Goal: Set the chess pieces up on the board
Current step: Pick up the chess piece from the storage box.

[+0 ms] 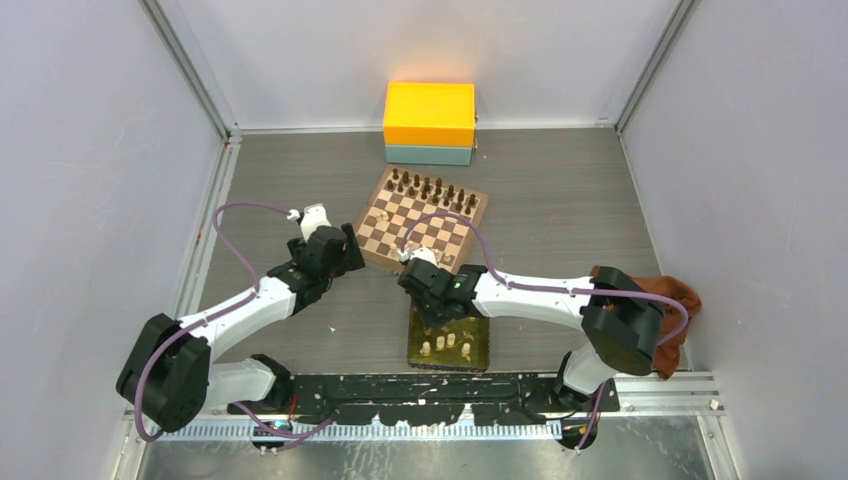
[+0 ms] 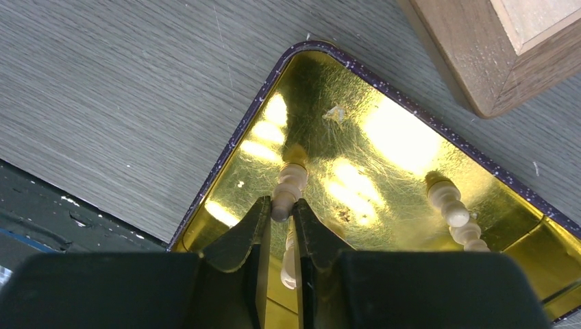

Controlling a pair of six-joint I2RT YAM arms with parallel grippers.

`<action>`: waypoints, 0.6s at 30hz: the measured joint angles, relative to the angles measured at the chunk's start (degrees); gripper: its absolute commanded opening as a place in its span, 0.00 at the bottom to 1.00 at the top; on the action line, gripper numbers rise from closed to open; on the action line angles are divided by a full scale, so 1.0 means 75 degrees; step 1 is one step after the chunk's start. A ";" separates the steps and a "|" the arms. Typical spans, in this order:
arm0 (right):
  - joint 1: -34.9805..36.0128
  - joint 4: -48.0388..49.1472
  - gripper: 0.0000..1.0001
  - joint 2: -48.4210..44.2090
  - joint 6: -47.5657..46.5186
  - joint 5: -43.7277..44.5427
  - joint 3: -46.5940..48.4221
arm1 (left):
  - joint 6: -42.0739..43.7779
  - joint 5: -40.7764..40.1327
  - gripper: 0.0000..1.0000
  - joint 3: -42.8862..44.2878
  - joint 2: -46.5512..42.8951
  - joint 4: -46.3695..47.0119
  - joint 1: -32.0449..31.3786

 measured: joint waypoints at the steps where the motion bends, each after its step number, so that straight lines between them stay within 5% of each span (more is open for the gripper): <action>1: 0.0003 0.0000 0.07 0.0000 0.0000 0.0003 0.0000 | 0.0000 0.0000 0.98 0.0000 0.0000 0.0000 0.0000; 18: 0.0003 -0.0635 0.01 -0.0251 -0.0184 0.0478 0.0335 | -0.0003 -0.0026 0.98 0.0000 -0.0254 -0.0003 0.0000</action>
